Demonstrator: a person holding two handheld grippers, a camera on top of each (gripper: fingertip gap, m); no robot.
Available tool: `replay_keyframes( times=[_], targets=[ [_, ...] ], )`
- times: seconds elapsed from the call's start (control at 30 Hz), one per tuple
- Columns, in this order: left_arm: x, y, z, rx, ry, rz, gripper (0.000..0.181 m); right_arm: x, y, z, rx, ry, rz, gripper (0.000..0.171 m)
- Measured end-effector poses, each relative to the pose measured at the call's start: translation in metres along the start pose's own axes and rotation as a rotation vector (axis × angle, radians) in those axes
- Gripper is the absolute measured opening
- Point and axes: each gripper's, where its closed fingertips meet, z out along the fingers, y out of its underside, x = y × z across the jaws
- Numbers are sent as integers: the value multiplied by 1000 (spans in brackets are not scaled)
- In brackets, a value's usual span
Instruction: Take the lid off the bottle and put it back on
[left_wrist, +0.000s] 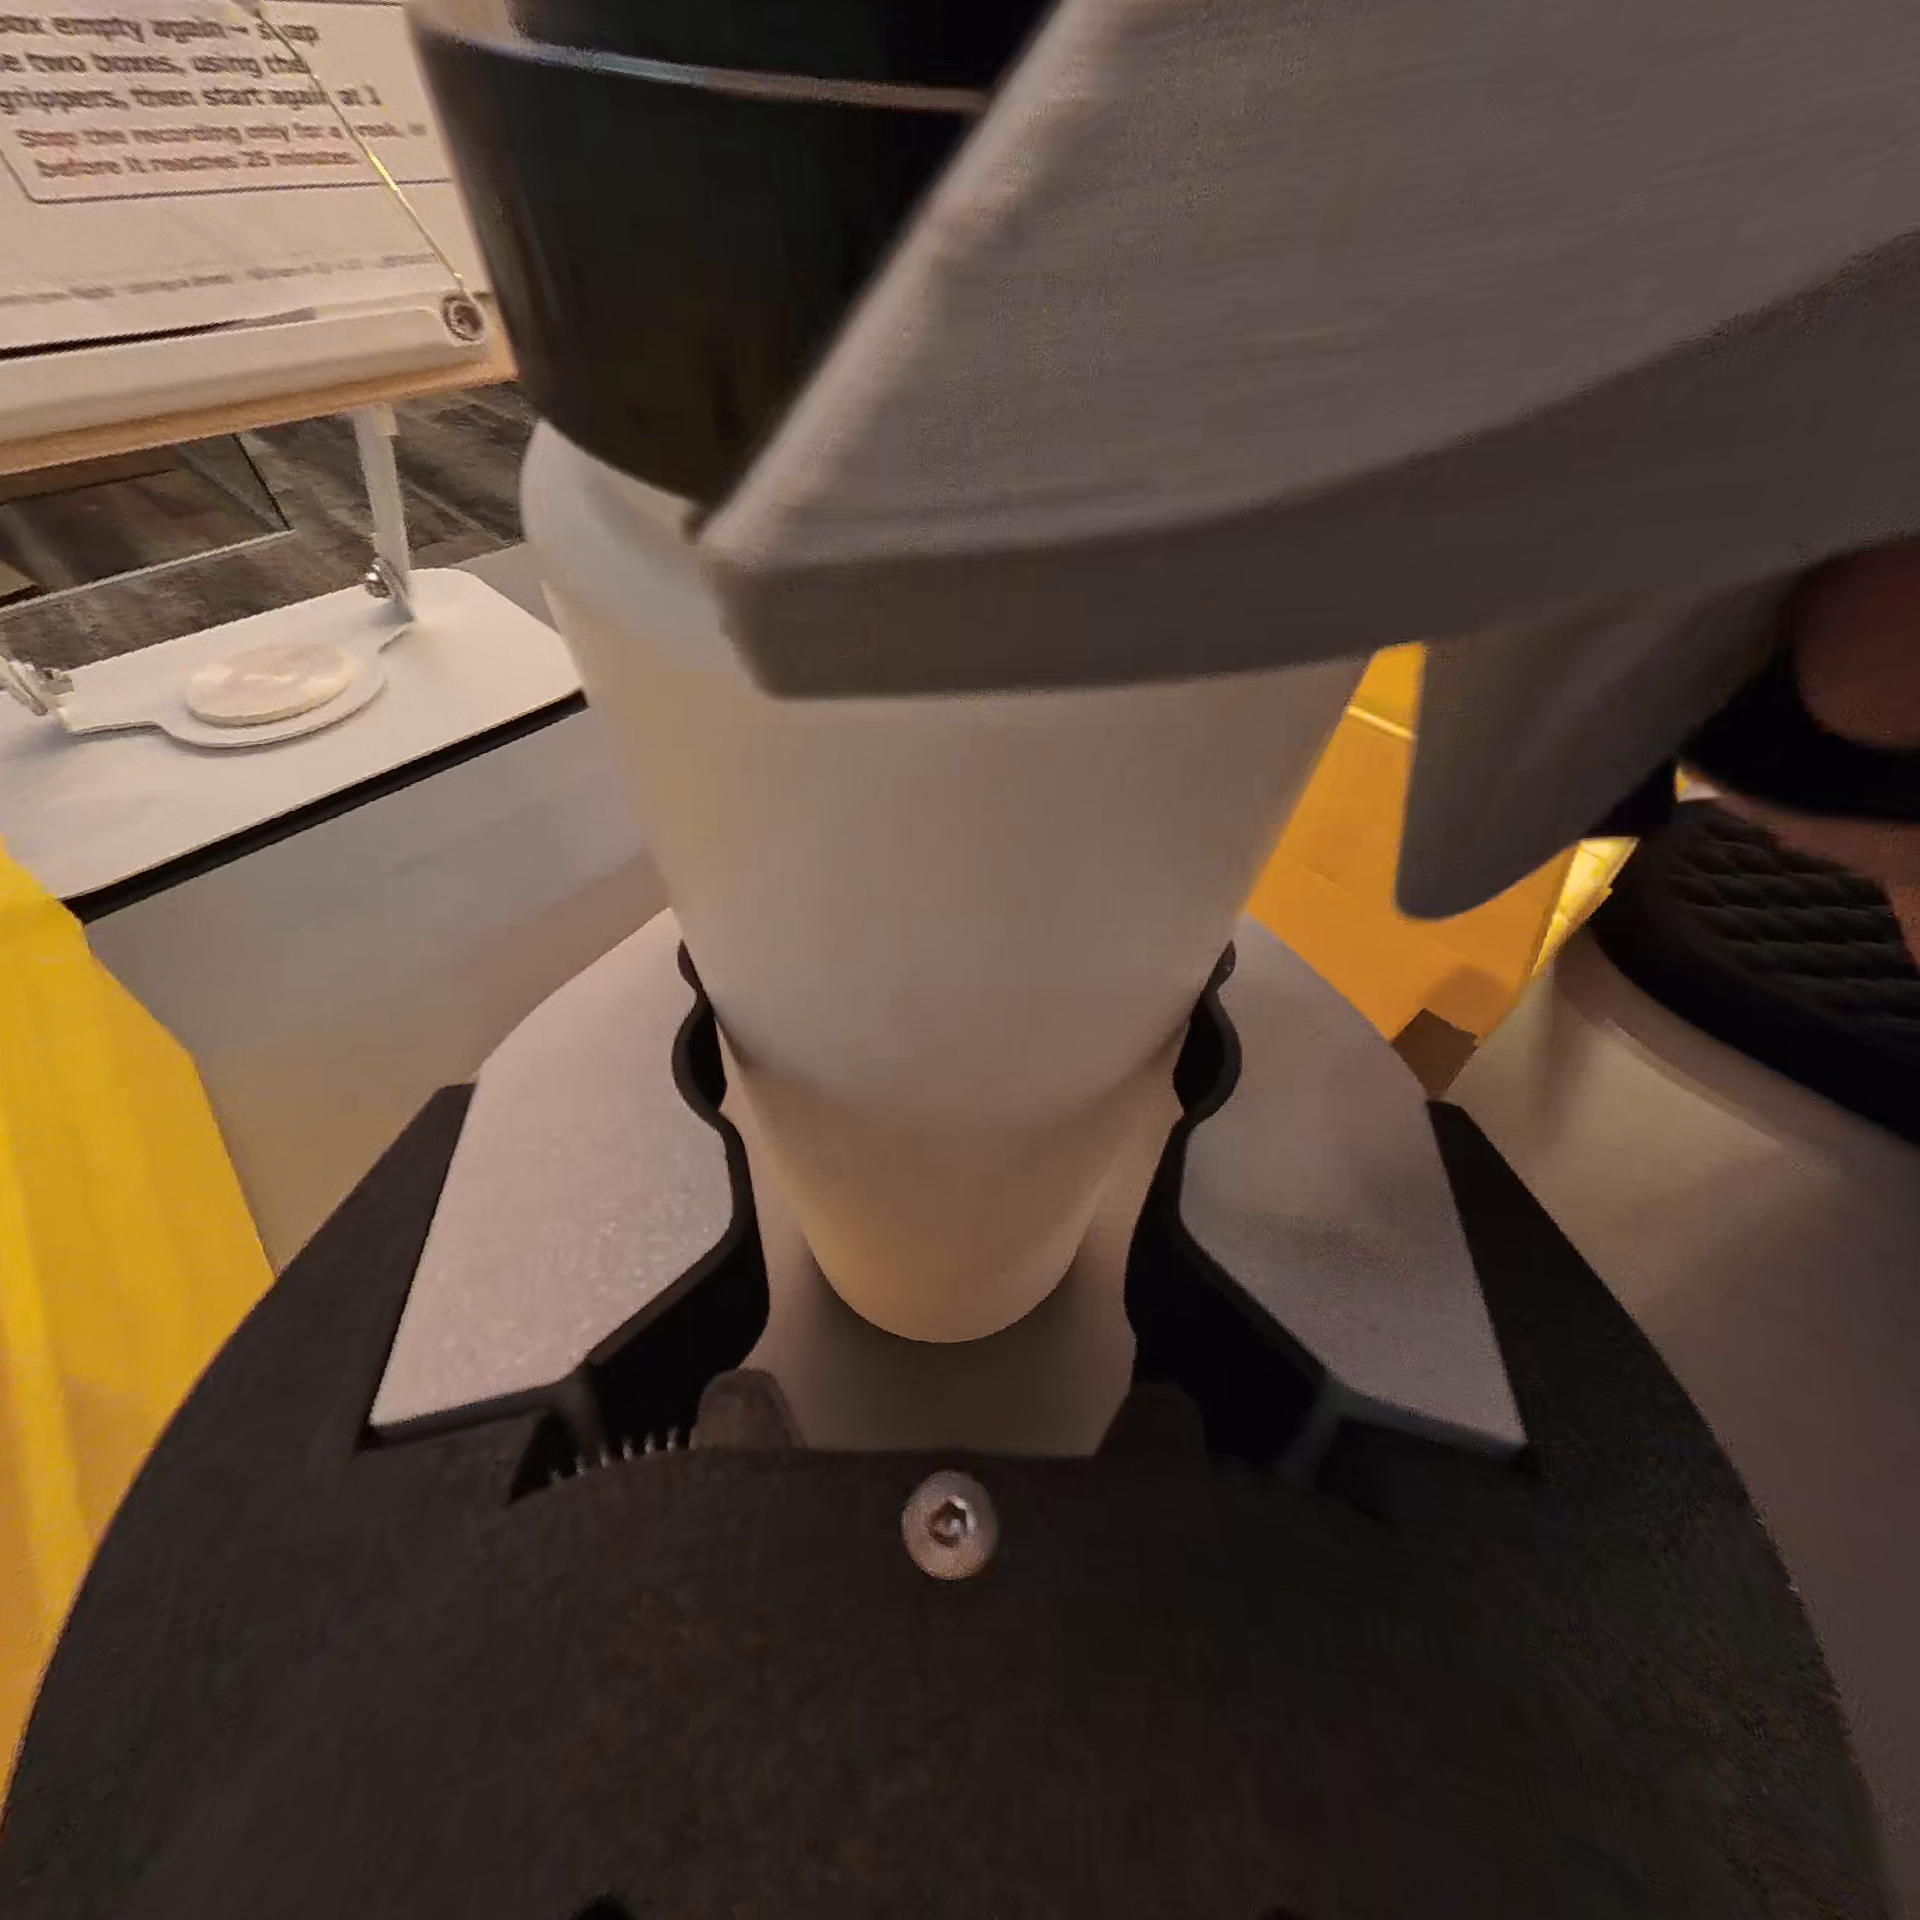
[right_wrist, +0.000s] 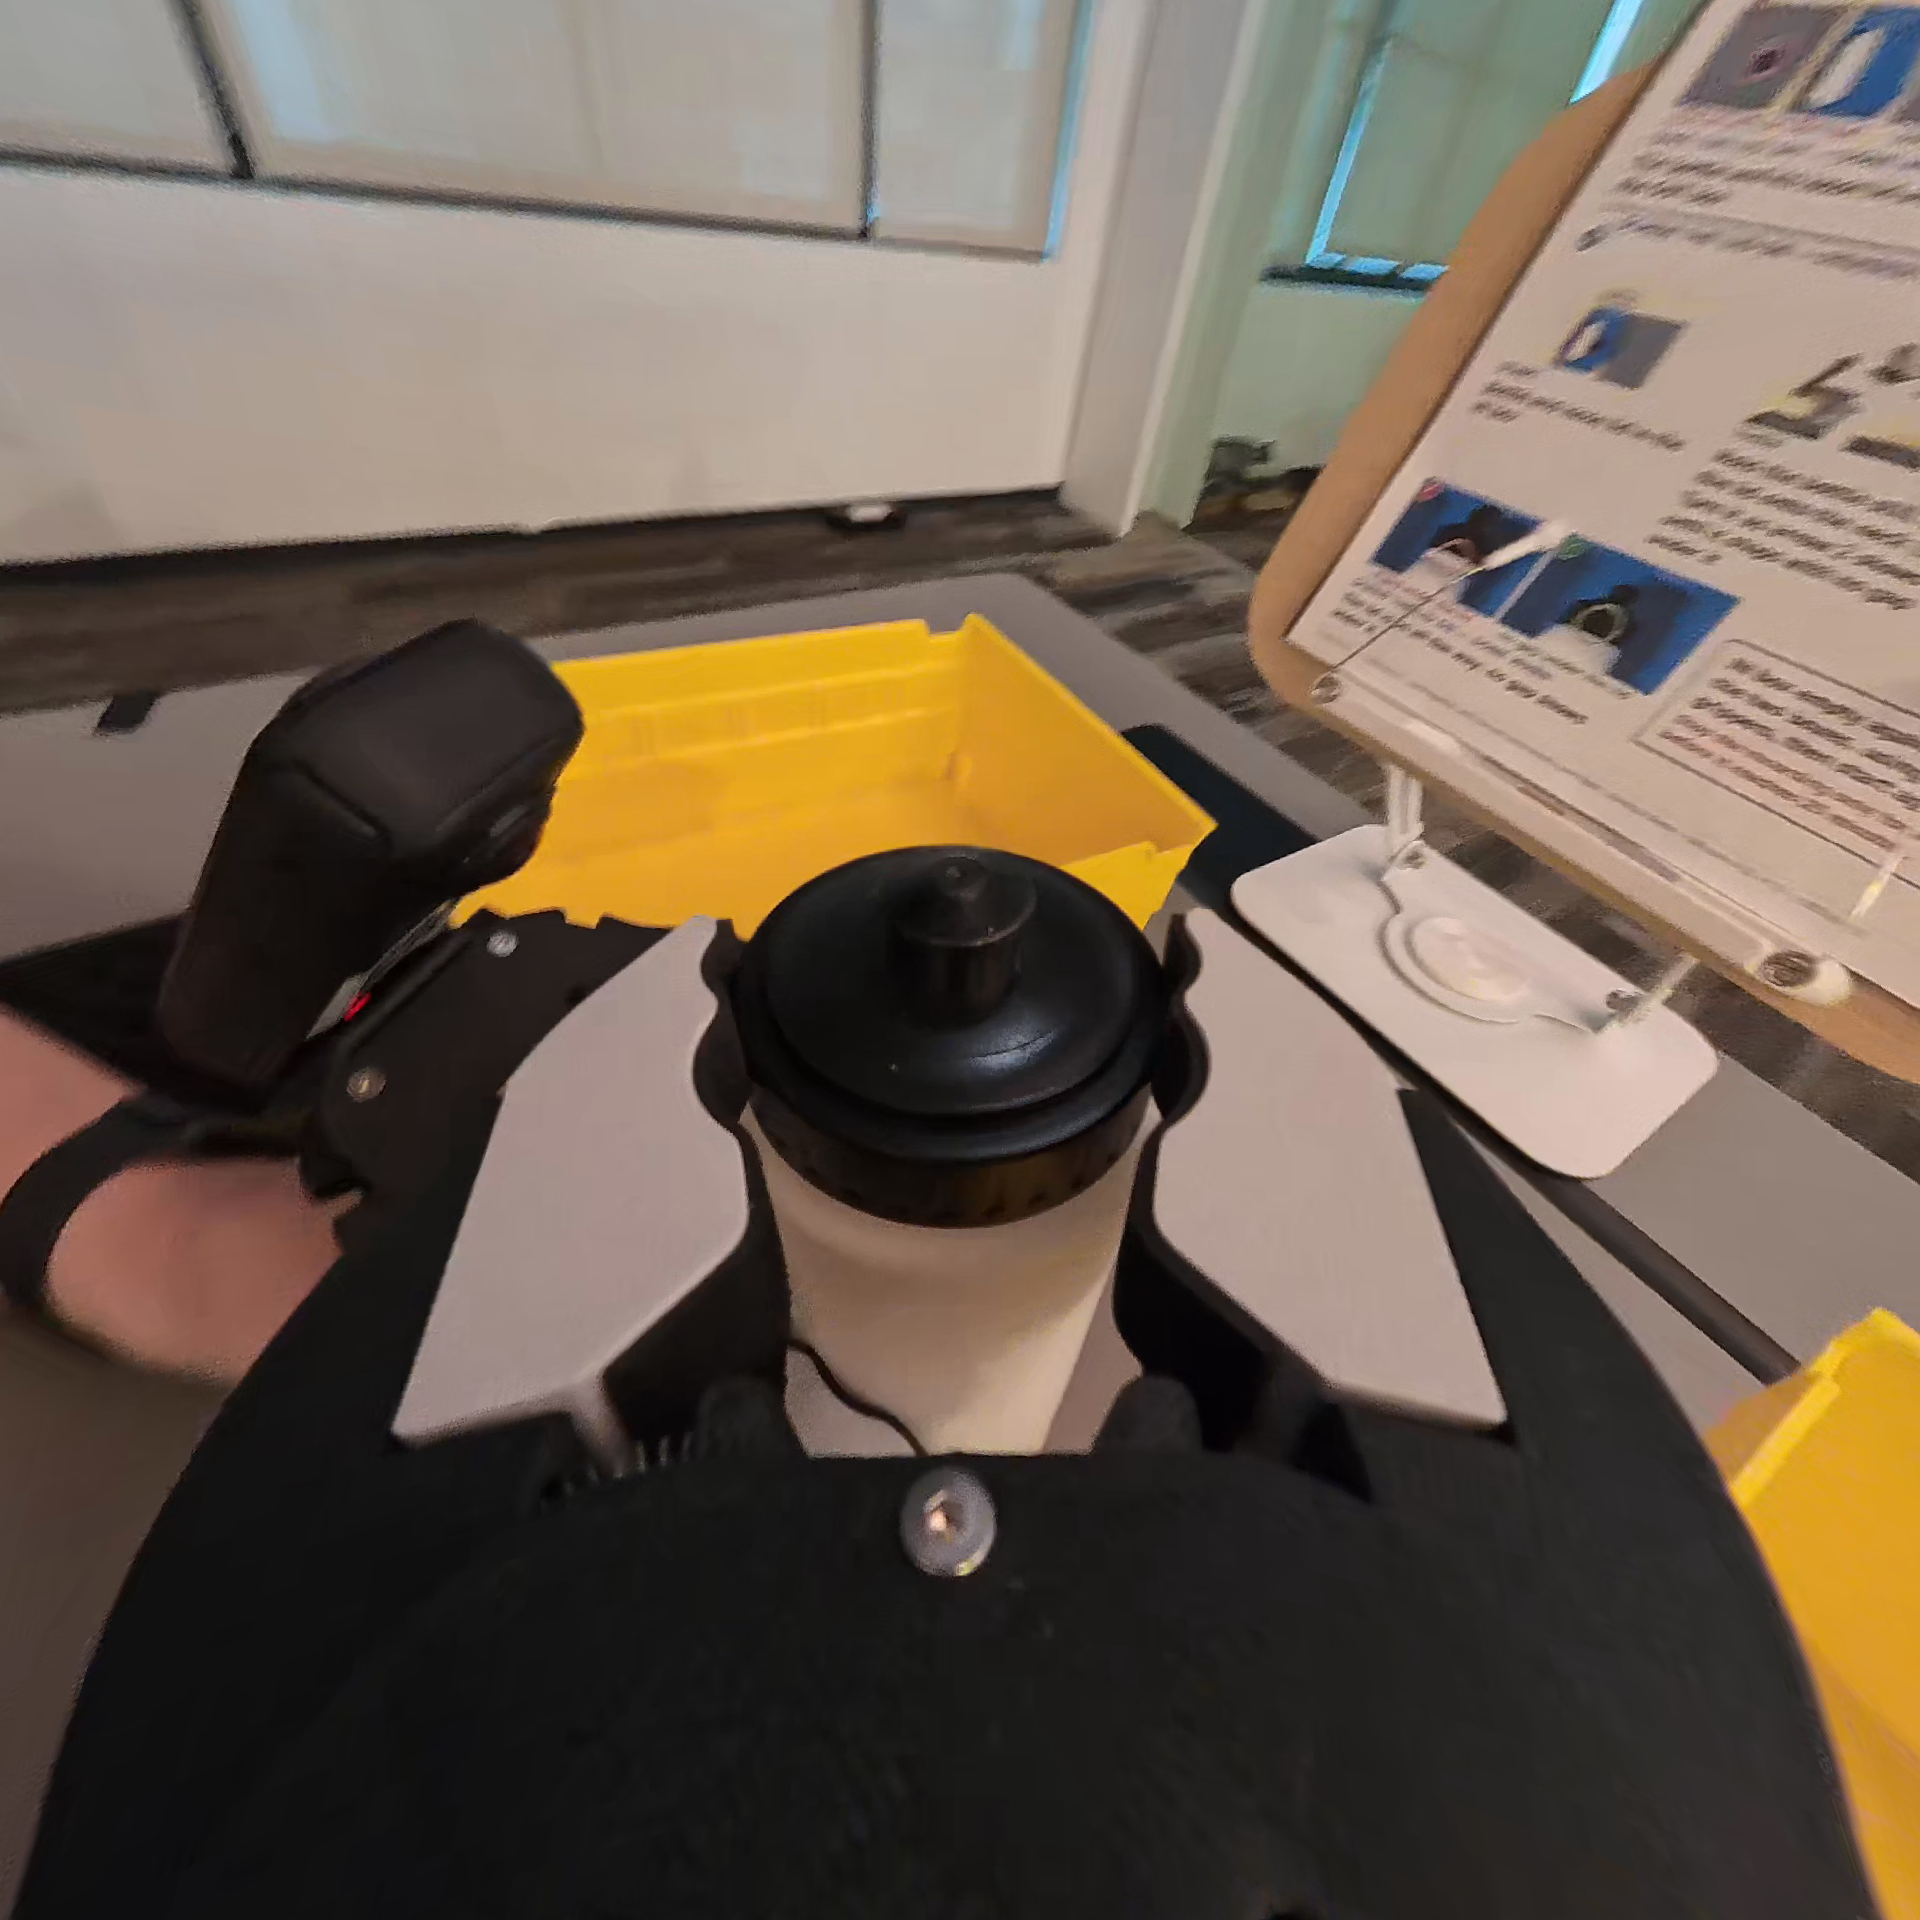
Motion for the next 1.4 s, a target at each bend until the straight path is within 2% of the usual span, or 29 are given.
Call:
replay_keyframes(
  times=[0.1, 0.23, 0.33, 0.37, 0.4, 0.53, 0.73, 0.83, 0.97, 1.07, 1.13, 1.27, 1.4],
  targets=[
    [0, 0, 0, 2, 13, -3, 86, 1, -1, 1, 16, 30, 6, 78],
    [3, 0, 2, -12, 56, 0, 86, -2, 2, -4, -55, -165, 6, 87],
    [15, 0, 4, -5, 141, 10, 86, -5, 7, -12, -94, -305, -24, 86],
    [20, 0, 4, -1, 168, 17, 86, -3, 8, -13, -86, -321, -37, 79],
    [21, -1, 4, 5, 183, 6, 86, -4, 6, -14, -56, -332, -38, 78],
    [17, -1, 5, -6, 158, -12, 86, -2, 4, -8, -46, -261, -39, 78],
    [-2, 1, 2, -24, -1, 16, 86, 9, 1, 1, 30, 58, 15, 78],
    [-2, 0, 1, -20, 11, 11, 86, 5, 1, 1, 1, 27, -19, 79],
    [2, 1, 3, -24, 71, 2, 86, -3, 7, -3, -72, -201, -63, 90],
    [12, 0, 5, -13, 141, 15, 86, 1, 13, -9, -94, -270, -104, 79],
    [12, 0, 4, -9, 142, 9, 86, 0, 12, -8, -75, -281, -95, 79],
    [7, 0, 4, -18, 91, -15, 86, 2, 11, -3, -79, -199, -65, 79],
    [-3, 1, 1, -26, 1, -6, 86, 8, 9, 3, -46, 58, -4, 79]
  ],
)
